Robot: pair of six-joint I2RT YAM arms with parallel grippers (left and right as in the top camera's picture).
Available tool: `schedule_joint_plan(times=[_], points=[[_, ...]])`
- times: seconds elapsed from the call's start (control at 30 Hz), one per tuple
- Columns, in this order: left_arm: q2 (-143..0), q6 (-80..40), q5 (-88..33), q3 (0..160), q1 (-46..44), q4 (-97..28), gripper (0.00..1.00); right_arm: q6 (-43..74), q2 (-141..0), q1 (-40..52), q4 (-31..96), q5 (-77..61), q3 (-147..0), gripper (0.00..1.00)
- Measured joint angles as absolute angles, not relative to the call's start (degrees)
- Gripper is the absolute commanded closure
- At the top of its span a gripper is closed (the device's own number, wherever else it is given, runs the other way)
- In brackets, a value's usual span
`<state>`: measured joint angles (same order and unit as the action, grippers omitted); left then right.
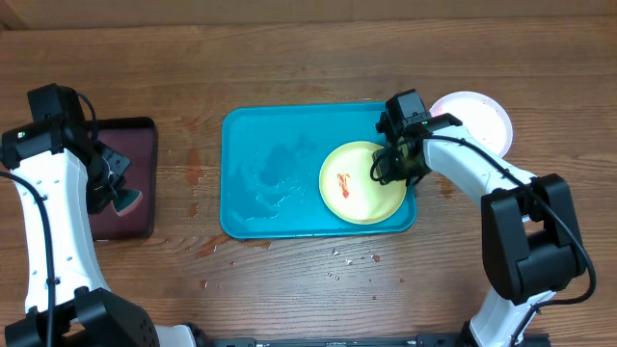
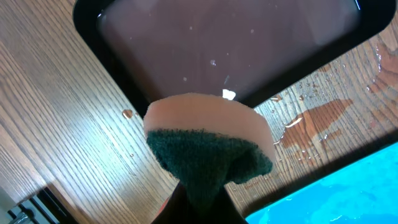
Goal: Clean dirty plates on tray and stack at the side
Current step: 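Grip the yellow plate rim with the right gripper and pull it left, then carry the sponge from the basin onto the yellow plate with the left gripper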
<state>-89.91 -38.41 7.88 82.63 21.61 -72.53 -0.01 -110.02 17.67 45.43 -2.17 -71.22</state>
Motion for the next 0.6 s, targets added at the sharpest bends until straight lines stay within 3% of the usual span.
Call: schedule_joint_plan(times=[0.27, 0.43, 0.6], points=[[-89.91, -37.52, 7.05, 82.59, 21.63, -72.23, 0.96, 8.62, -109.65, 17.72, 44.34, -2.24, -68.82, 0.47], [-89.91, -32.4, 0.99, 82.54, 21.56, -69.63, 0.96, 11.18, -108.38, 17.63, 39.51, -3.55, -66.28, 0.77], [-89.91, -27.7, -4.97, 82.52, 19.35, -68.71, 0.96, 15.53, -108.38, 17.65, 36.32, -7.86, -65.47, 0.87]])
